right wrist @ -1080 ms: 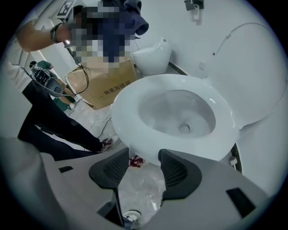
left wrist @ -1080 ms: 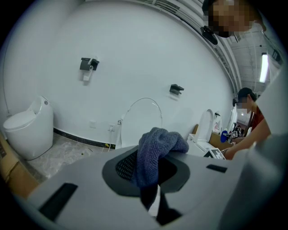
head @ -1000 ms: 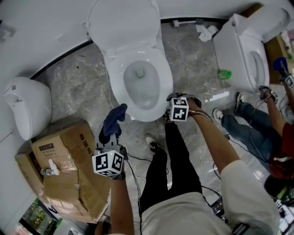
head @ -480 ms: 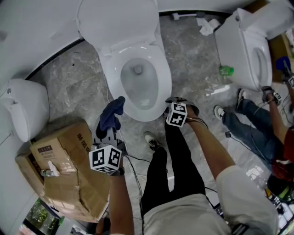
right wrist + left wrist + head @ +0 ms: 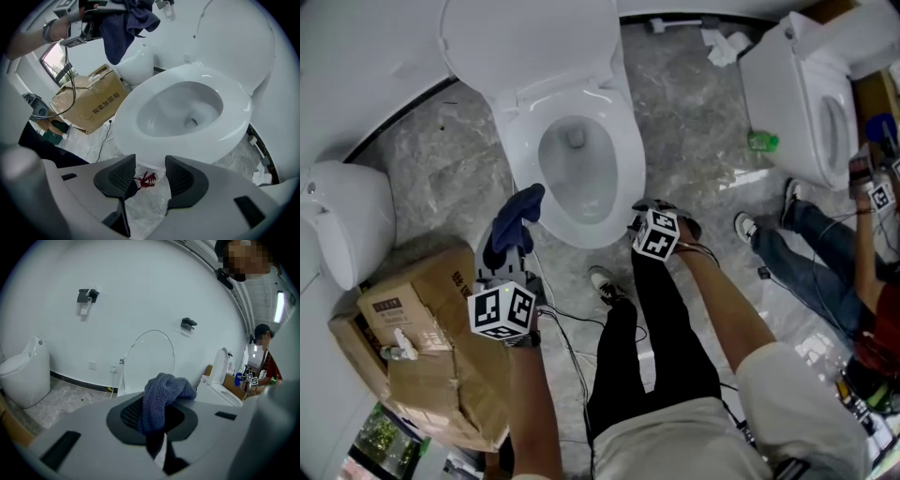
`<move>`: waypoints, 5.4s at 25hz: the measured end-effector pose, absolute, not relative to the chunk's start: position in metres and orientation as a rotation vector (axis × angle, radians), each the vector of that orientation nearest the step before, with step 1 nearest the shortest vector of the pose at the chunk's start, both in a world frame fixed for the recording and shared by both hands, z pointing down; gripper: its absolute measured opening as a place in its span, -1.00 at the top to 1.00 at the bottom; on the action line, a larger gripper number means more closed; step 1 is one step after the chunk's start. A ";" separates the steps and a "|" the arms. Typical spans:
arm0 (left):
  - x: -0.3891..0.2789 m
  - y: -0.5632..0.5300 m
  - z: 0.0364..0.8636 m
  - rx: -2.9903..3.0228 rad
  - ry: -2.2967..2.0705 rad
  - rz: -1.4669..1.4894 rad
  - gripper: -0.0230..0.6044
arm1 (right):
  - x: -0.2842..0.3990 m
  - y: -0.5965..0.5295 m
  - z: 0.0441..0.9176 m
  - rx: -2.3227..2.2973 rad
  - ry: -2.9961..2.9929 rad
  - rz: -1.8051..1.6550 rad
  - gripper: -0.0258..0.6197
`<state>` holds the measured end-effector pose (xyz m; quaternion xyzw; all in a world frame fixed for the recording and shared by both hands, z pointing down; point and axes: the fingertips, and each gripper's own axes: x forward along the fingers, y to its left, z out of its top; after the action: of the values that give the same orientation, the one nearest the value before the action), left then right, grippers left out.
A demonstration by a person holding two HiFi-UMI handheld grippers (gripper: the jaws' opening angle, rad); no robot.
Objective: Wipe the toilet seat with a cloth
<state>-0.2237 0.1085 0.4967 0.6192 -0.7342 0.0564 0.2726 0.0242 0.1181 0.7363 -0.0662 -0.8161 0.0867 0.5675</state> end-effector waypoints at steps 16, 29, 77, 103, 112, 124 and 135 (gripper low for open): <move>-0.275 0.019 0.571 1.571 -2.035 0.018 0.79 | -0.042 -0.007 0.631 0.284 -2.371 0.526 0.79; -0.315 -0.040 0.631 1.514 -2.140 -0.166 0.79 | -0.050 -0.115 0.570 0.596 -2.601 0.601 0.81; -0.050 -0.151 0.715 2.084 -1.476 0.197 0.79 | 0.044 -0.117 0.585 0.754 -2.543 0.622 0.81; 0.026 0.017 0.736 2.175 -0.985 0.524 0.79 | 0.058 -0.038 0.581 0.809 -2.520 0.636 0.81; 0.017 0.092 0.746 2.158 -0.927 0.766 0.79 | 0.059 -0.006 0.577 0.802 -2.520 0.641 0.81; -0.009 0.164 0.749 2.124 -0.765 1.048 0.79 | 0.031 0.021 0.574 0.729 -2.538 0.645 0.81; -0.072 0.177 0.750 2.029 -0.866 1.049 0.79 | 0.013 0.008 0.575 0.670 -2.542 0.637 0.81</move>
<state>-0.0723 0.1770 0.7501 0.7803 -0.3333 0.4034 0.3425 0.0134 0.0080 0.5753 0.2417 -0.9175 0.2300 0.2165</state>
